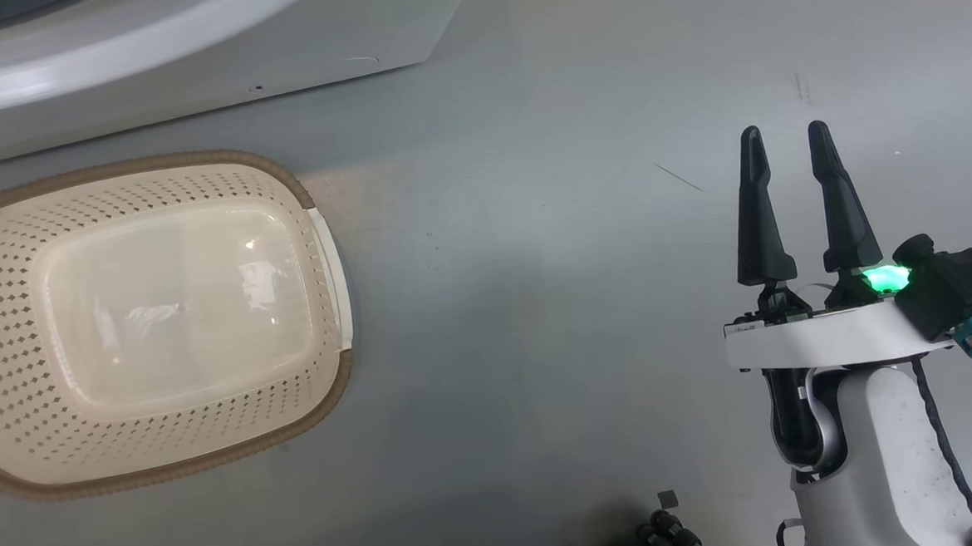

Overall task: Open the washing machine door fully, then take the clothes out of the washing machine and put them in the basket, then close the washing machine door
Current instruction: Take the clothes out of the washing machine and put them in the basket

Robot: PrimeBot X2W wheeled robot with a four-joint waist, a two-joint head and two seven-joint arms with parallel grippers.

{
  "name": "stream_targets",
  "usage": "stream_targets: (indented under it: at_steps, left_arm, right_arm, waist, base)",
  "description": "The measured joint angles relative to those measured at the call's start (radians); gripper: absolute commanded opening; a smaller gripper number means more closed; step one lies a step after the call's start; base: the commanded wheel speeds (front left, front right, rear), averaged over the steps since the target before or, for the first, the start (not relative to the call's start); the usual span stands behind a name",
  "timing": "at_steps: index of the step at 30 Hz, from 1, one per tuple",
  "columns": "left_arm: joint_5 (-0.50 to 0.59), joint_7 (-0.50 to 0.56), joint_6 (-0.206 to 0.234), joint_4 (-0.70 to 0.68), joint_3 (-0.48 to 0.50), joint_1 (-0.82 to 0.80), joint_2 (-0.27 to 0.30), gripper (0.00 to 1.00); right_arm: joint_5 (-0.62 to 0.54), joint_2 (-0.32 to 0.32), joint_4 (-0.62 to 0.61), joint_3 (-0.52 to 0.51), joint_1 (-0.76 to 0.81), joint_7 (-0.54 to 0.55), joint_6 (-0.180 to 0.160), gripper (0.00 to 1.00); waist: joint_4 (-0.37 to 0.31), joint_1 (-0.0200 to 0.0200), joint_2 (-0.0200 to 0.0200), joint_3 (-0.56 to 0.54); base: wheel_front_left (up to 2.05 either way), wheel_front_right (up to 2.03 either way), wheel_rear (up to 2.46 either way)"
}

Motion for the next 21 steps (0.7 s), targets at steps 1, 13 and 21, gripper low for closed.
stream_targets:
  at_steps: [1, 13, 21]
  left_arm:
    - [0.000, -0.008, -0.007, -0.001, -0.003, 0.011, 0.000, 0.00]
    - [0.020, -0.137, -0.040, -0.062, -0.041, 0.139, -0.030, 0.00]
    - [0.020, -0.255, -0.041, -0.110, -0.044, 0.262, -0.072, 0.00]
  right_arm:
    - [-0.002, 0.000, 0.002, 0.000, 0.000, 0.000, 0.000, 1.00]
    - [-0.043, -0.001, 0.009, -0.022, 0.004, 0.000, 0.002, 1.00]
    - [-0.064, -0.001, 0.016, -0.039, 0.036, 0.000, 0.003, 1.00]
  waist:
    - [0.003, 0.0000, 0.0000, -0.004]
    - [0.046, 0.0000, 0.0000, -0.054]
    - [0.076, 0.0000, 0.0000, -0.104]
  base:
    - [0.00, 0.00, 0.00]
    - [0.00, 0.00, 0.00]
    - [0.00, 0.00, 0.00]
